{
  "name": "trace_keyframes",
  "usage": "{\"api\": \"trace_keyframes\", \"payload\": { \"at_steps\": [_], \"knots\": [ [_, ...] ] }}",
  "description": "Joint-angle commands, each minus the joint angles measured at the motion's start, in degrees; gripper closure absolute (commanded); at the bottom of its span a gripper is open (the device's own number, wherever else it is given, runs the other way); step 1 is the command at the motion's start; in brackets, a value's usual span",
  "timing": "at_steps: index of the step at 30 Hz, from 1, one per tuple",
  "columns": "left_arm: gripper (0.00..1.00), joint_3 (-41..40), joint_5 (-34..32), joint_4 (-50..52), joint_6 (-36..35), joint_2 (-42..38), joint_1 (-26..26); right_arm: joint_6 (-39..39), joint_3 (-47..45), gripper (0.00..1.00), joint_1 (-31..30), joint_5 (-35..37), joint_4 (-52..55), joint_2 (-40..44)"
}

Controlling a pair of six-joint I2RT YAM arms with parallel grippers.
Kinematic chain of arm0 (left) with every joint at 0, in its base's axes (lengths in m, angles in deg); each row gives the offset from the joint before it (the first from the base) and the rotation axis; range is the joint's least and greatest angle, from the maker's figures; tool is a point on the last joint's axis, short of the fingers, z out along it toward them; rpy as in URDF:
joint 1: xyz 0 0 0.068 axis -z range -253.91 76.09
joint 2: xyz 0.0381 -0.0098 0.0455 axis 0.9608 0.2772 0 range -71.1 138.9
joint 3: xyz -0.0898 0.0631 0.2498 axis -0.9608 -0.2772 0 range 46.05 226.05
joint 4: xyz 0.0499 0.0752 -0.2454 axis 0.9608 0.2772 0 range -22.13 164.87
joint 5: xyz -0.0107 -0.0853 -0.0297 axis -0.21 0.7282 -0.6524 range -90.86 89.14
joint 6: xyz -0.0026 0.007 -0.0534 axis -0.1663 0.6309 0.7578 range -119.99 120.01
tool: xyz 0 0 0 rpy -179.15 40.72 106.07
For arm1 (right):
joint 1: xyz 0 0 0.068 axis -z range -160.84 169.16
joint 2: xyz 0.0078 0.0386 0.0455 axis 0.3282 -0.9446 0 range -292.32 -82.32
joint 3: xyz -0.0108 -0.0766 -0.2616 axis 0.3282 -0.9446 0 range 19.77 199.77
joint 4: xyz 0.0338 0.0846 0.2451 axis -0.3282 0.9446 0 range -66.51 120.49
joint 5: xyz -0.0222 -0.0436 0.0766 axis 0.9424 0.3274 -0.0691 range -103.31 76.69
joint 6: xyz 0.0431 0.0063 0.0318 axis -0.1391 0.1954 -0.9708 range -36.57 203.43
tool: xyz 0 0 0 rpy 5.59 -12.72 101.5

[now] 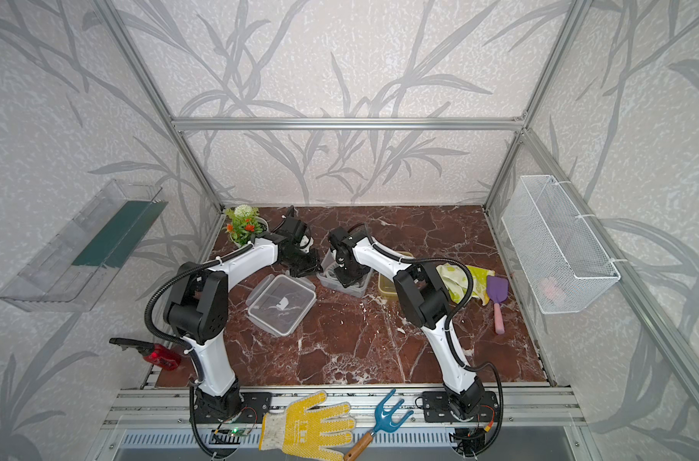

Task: Wipe the insides of the lunch boxes
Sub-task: Wipe the dirt inside the lunch box.

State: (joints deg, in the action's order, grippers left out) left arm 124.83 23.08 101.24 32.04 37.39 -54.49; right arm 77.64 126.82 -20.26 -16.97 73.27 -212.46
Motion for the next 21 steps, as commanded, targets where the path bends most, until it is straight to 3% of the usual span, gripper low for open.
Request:
{"api": "trace_keyframes", "payload": {
  "at_steps": [1, 7, 14, 18, 21],
  "knots": [
    [0.82, 1.3, 1.7, -1.6, 0.8, 0.9, 0.7, -5.1, -1.0, 1.0, -0.6, -0.6, -6.6, 0.7],
    [0.82, 0.8, 2.8, -1.8, 0.8, 1.1, 1.0, -8.3, -2.9, 1.0, -0.7, 11.0, -13.0, 0.4],
    [0.82, 0.8, 3.2, -1.8, 0.7, 1.0, 1.0, -6.9, -0.9, 1.0, -1.1, 28.8, -12.2, -1.5],
    [0.82, 0.7, 3.6, -2.1, 1.0, 1.1, 1.0, -5.9, 3.0, 1.0, -0.8, 30.8, -7.7, -4.3],
    [0.82, 0.6, 3.5, -2.1, 1.0, 1.0, 1.0, -5.0, 5.5, 1.0, 0.0, 27.6, -3.7, -6.3]
  ]
}}
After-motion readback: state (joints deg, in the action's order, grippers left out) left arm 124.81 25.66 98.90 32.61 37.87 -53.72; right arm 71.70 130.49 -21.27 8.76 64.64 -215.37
